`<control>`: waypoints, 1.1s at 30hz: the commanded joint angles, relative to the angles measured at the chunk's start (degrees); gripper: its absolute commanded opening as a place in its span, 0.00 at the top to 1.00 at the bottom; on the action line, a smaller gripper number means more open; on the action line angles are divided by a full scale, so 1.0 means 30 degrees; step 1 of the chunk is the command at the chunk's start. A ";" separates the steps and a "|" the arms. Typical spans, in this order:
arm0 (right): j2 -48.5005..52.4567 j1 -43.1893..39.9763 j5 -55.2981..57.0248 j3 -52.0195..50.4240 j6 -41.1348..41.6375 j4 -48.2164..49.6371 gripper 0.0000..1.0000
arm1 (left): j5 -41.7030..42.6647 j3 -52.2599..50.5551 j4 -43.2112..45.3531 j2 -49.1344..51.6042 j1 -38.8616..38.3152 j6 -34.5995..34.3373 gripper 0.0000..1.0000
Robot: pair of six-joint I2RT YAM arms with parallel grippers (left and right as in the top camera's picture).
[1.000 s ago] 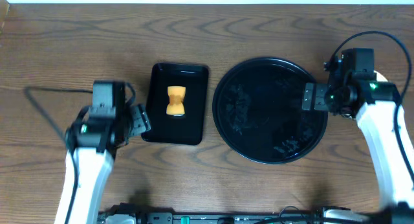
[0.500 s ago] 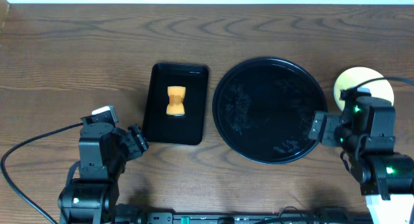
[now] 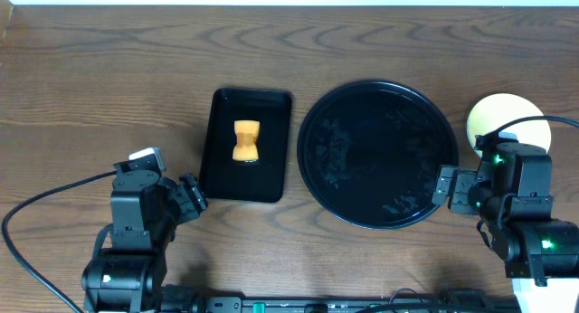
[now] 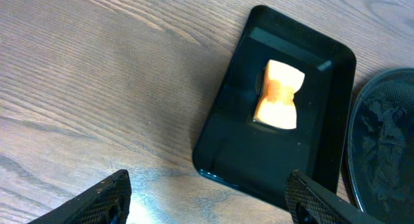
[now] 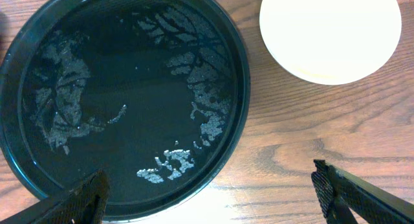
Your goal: Clean dirty plates on tray and stack at the side
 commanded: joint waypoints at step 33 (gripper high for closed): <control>-1.5737 0.0109 0.0284 -1.5242 -0.2463 1.9081 0.01 | -0.0226 -0.0138 0.0080 0.0022 0.0051 -0.0029 0.22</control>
